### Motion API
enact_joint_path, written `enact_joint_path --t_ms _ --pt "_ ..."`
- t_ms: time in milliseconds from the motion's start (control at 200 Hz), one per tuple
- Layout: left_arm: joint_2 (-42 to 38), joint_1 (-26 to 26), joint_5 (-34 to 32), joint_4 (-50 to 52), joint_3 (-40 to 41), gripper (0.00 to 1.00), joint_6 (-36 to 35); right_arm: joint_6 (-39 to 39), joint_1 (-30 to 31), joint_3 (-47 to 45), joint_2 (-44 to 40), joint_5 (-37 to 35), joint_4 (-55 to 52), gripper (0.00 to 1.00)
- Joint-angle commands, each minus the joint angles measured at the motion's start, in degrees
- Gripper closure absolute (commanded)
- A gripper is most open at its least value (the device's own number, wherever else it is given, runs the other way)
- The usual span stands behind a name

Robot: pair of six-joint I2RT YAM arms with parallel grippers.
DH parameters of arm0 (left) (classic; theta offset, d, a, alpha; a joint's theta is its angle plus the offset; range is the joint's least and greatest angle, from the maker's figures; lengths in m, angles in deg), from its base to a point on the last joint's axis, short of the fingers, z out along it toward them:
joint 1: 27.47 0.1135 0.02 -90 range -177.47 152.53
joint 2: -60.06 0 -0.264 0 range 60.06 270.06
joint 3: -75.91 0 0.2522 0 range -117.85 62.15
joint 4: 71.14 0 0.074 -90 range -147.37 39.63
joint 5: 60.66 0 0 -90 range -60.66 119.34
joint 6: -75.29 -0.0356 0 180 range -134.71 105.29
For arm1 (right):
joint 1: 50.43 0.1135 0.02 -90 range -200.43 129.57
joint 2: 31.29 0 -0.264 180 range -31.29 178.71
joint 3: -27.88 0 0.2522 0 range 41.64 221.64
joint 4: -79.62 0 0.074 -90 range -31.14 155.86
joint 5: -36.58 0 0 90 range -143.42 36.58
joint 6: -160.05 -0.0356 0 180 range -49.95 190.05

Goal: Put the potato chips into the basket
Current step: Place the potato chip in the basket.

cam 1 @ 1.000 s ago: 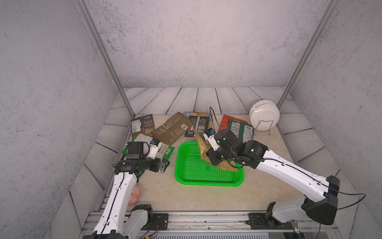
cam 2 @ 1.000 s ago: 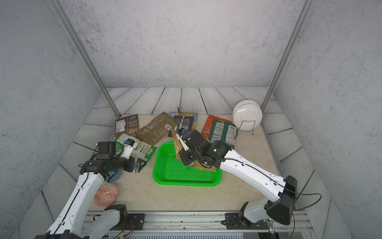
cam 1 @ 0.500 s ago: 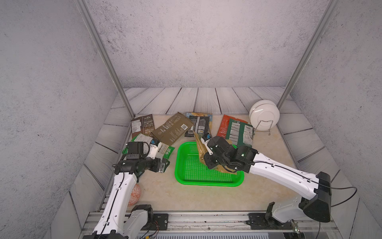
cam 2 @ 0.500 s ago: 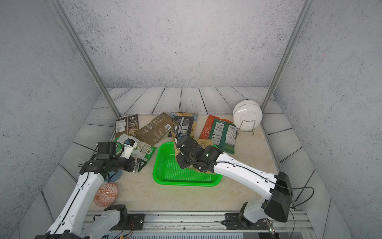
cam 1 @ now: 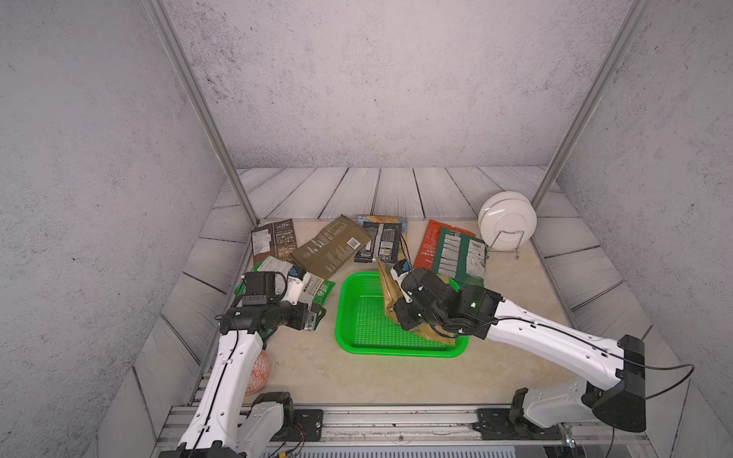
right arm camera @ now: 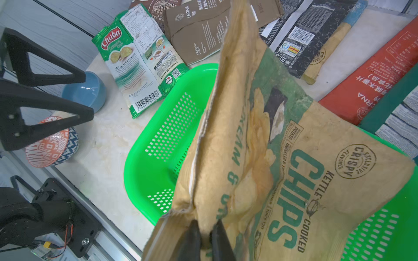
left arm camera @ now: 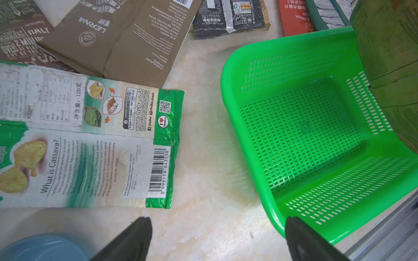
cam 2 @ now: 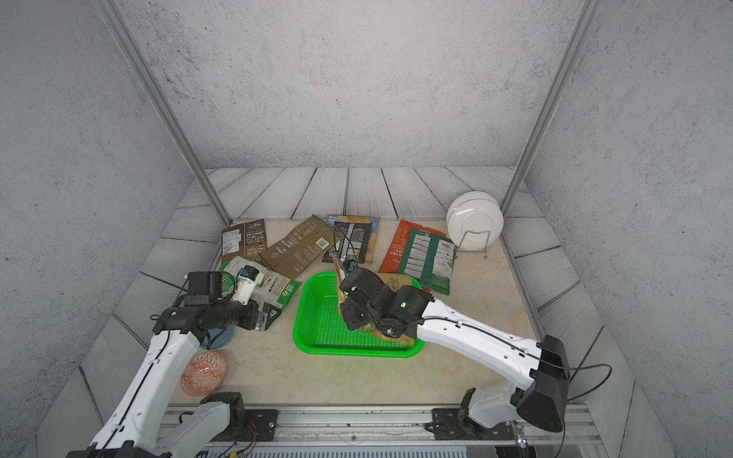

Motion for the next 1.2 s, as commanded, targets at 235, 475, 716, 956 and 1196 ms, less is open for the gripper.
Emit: enact_joint_path --t_ms 235,475,716,956,1196 --pt "-0.1 0.4 -0.1 -0.4 0.3 0.02 -0.4 -4.4 2.1 -1.6 -1.1 -0.7 1.6 1.00" --pt "-0.2 0.3 -0.2 -0.4 0.4 0.01 -0.4 -4.1 2.1 -2.6 1.6 -5.4 2.5 1.00" --pt "-0.2 0.3 -0.3 -0.4 0.4 0.02 -0.3 -4.8 2.1 -1.6 7.3 -9.0 3.8 1.00" --pt "-0.3 0.3 -0.3 -0.4 0.4 0.01 -0.3 -5.1 2.1 0.4 13.9 -8.9 6.2 0.92" --pt "-0.3 0.4 -0.3 -0.4 0.4 0.02 -0.4 -5.1 2.1 4.7 18.0 -7.8 5.4 0.73"
